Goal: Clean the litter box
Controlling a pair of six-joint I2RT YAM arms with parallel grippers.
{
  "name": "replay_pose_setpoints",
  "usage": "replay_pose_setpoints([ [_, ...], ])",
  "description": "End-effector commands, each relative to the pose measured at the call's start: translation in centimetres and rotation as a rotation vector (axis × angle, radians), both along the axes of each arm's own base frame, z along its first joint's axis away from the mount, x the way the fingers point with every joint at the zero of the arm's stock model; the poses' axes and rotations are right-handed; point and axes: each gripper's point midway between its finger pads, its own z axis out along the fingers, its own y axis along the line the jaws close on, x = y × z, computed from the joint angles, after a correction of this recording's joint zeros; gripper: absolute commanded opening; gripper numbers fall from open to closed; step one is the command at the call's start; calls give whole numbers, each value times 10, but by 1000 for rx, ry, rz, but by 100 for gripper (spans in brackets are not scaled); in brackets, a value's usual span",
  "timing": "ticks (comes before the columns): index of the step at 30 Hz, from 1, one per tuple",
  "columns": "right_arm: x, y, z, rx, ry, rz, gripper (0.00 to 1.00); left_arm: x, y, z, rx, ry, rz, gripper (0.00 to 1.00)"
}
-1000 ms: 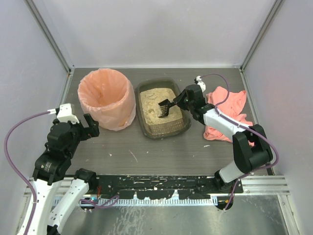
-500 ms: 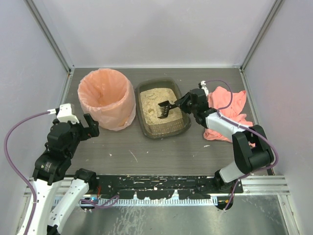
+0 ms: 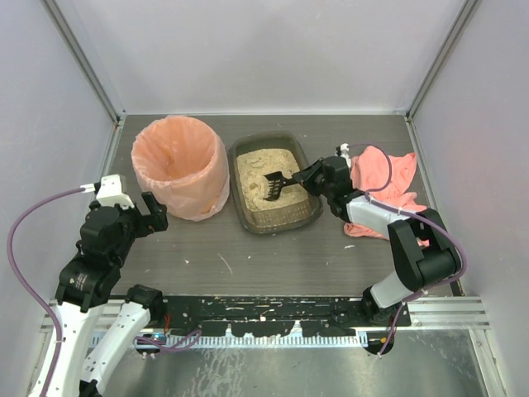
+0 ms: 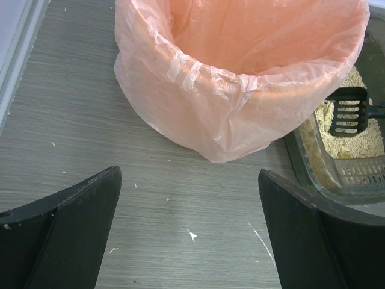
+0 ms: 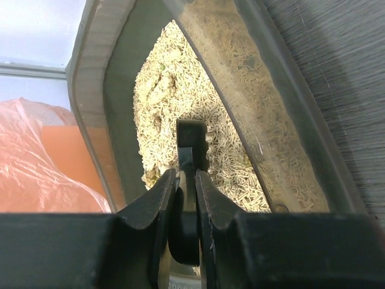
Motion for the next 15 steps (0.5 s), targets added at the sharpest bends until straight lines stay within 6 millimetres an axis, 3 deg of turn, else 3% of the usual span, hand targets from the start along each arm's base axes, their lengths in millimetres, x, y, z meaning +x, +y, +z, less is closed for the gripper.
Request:
replay_pose_setpoints([
  [1,-4,17,28,119,-57,48,1,2,2,11,-15,-35,18,98],
  [9,-2,-18,47,220,-106,-51,1,3,1,11,-15,-34,15,98],
  [15,-3,-31,56,280,-135,-48,1,3,1,11,-15,-34,15,98],
])
